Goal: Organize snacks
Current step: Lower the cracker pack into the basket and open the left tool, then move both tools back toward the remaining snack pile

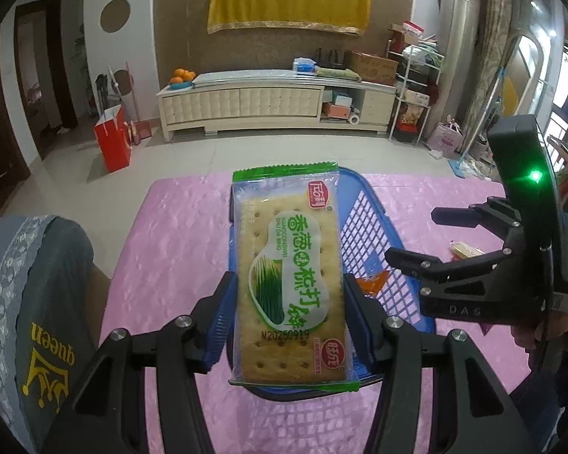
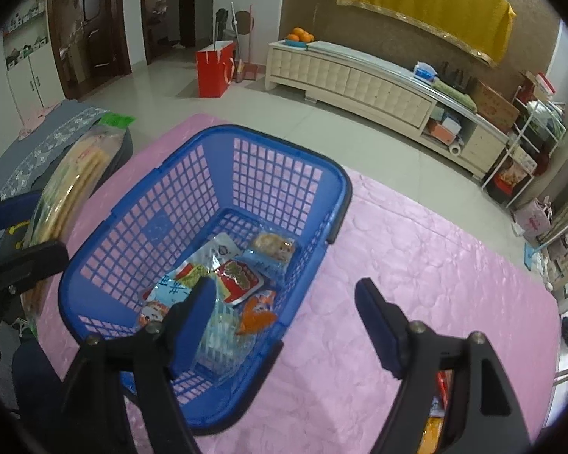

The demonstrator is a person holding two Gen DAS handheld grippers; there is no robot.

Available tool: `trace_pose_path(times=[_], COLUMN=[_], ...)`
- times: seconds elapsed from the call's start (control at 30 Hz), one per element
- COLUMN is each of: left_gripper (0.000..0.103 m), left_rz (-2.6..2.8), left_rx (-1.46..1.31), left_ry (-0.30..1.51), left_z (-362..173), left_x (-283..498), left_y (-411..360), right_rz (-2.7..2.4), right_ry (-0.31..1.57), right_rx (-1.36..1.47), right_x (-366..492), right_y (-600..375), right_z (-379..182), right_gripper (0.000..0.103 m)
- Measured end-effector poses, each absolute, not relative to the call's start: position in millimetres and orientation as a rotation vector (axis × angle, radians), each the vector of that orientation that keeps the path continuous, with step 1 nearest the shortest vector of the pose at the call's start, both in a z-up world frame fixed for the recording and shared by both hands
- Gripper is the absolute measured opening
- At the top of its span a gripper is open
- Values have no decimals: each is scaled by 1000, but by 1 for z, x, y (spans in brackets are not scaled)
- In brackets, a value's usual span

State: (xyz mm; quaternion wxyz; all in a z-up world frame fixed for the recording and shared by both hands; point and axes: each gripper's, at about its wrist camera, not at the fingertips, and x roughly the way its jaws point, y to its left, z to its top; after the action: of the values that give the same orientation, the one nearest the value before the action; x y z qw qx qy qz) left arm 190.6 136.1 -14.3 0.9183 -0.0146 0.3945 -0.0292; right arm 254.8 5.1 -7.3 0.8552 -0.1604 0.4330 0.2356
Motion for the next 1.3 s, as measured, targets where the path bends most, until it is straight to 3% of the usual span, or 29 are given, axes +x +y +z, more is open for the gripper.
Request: trace_pose_path(times=[1.0,1.07,1.13,1.3], left_gripper=[53,58,75,78], left_rz=[-144,-145,-142,-153], left_rx=[56,57,76,78], left_ry=[923,906,882,888], left_z=[-50,-50,-49,-46], left_x=[297,303,305,297], left_y=[91,91,90,86], right_rz=[404,394,388,367], right_ry=[937,928,922,917], right_rx=[-165,-167,-168,-161], right_x=[300,300,299,294], right_y=[-56,-59,-64,-76], right_z=[-22,-19,-16,-10], right_gripper=[83,83,83,83])
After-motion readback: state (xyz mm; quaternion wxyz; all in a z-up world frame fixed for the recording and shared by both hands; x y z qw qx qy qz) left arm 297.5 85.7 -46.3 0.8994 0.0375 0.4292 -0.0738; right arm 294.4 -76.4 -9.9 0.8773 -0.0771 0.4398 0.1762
